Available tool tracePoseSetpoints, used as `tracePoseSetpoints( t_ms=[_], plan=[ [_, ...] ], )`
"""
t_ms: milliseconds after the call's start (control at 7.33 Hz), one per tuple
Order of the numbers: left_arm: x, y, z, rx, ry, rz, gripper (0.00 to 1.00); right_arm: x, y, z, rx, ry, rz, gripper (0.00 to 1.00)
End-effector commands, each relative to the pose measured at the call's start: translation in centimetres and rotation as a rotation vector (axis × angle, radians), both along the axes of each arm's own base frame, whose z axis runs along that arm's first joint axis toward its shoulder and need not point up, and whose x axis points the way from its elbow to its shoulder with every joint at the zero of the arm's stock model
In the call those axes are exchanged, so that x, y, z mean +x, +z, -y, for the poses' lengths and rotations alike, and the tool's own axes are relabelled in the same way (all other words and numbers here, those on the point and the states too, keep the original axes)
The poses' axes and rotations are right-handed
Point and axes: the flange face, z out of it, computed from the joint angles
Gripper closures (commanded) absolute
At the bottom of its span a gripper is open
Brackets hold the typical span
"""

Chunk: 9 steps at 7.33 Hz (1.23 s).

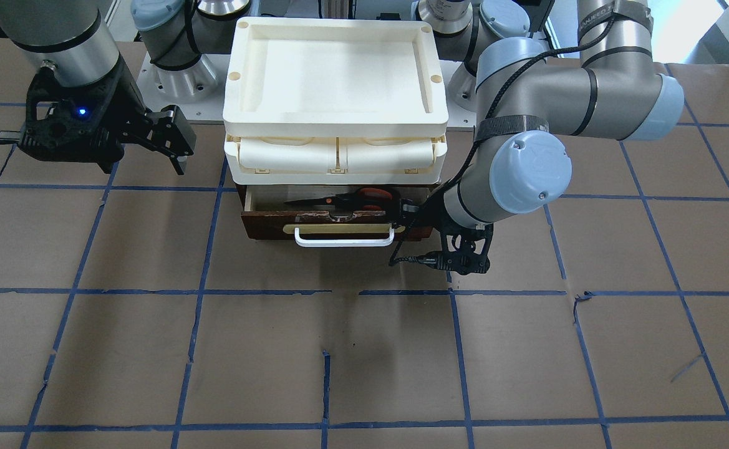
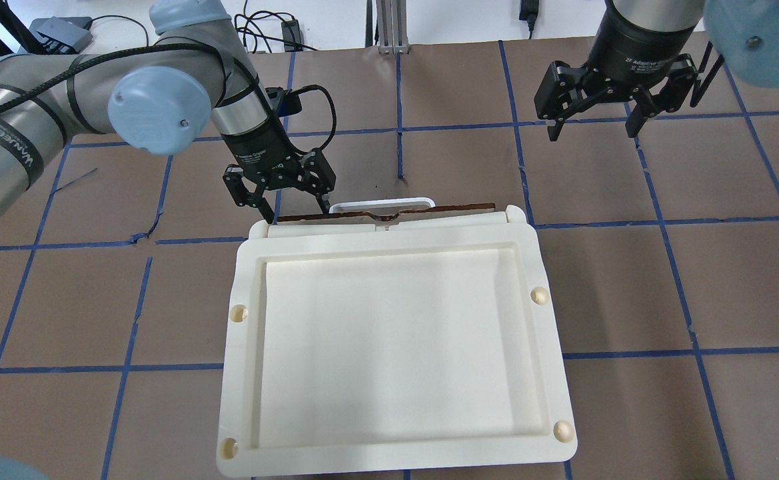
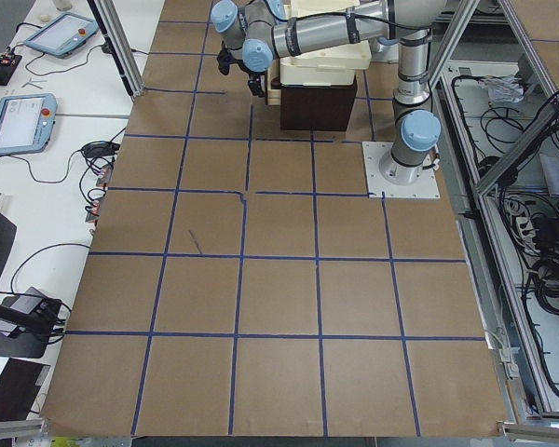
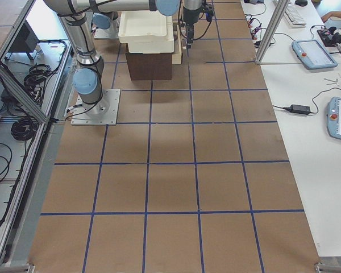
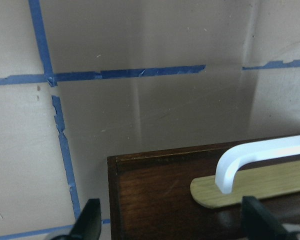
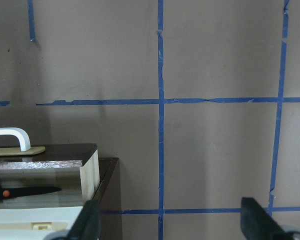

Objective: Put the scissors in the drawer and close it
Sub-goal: 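Press the drawer fully shut with the left gripper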

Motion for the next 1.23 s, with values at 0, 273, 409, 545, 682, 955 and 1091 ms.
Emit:
tracePoseSetpoints(
  t_ms=[0,273,409,545,682,955,1091],
  plan=[
    [0.07,0.62,-1.0,0.042,0.003,0.005,0.0,-0.07,-0.03,0.01,0.001,-0.001,0.0,0.0],
    [0.08,0.7,-1.04,0.042,0.003,0.005,0.0,-0.07,-0.03,0.01,0.001,-0.001,0.0,0.0],
    [0.08,0.61,-1.12,0.047,0.003,0.005,0.0,-0.07,-0.03,0.01,0.001,-0.001,0.0,0.0],
    [0.08,0.61,-1.12,0.047,0.003,0.005,0.0,-0.07,-0.03,0.01,0.001,-0.001,0.0,0.0],
    [0.09,0.54,-1.27,0.059,0.004,0.006,0.0,-0.07,-0.03,0.01,0.001,-0.001,0.0,0.0],
    [0.11,0.44,-1.51,0.078,0.006,0.008,0.0,-0.07,-0.03,0.01,0.001,-0.001,0.0,0.0],
    [0.12,0.34,-1.65,0.087,0.006,0.009,0.0,-0.07,-0.03,0.01,0.001,-0.001,0.0,0.0]
  ],
)
